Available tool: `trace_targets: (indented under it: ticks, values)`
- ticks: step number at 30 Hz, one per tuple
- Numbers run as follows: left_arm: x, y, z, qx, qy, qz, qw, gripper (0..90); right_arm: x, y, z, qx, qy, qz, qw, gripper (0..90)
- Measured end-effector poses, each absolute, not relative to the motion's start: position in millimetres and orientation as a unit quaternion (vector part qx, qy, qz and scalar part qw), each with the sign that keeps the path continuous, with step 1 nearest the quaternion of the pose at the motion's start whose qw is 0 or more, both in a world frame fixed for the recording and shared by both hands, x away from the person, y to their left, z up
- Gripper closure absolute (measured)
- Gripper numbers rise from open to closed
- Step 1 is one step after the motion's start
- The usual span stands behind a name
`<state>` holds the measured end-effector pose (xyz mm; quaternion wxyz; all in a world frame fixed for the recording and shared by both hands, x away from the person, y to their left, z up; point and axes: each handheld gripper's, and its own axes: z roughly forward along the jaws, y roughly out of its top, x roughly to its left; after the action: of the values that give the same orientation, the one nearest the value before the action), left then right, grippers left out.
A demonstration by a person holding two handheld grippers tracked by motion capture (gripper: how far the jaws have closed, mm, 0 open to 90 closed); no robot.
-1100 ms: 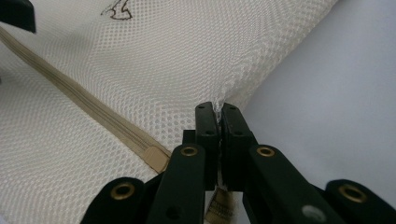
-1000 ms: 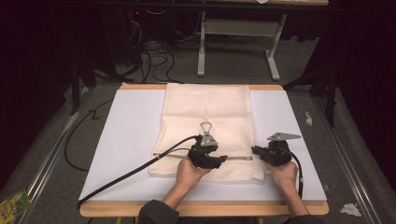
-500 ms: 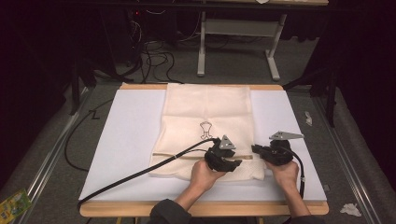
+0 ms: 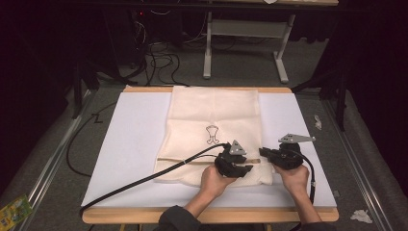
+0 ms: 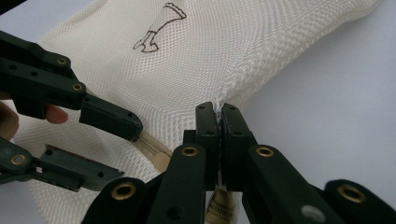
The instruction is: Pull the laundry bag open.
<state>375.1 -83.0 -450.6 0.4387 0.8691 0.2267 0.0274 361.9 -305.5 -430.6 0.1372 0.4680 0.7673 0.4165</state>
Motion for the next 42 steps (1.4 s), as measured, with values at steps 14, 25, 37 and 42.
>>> trace_targets:
  ticks: [14,25,37,42]
  values:
    - [375.3,-89.6,-457.4,0.866,0.222,0.014,0.447,62.4,360.4,-301.9,-428.7,0.460,0.768,0.427,0.127,88.9]
    - [386.5,-91.0,-463.4,0.857,0.238,-0.018,0.457,67.9,360.1,-296.4,-427.1,0.450,0.772,0.430,0.125,89.0]
    - [389.6,-89.2,-459.9,0.842,0.238,-0.055,0.481,68.8,361.5,-300.9,-428.8,0.456,0.770,0.429,0.123,89.0]
    - [391.4,-88.6,-461.8,0.841,0.239,-0.066,0.481,68.8,360.8,-301.1,-430.0,0.456,0.770,0.428,0.123,89.0]
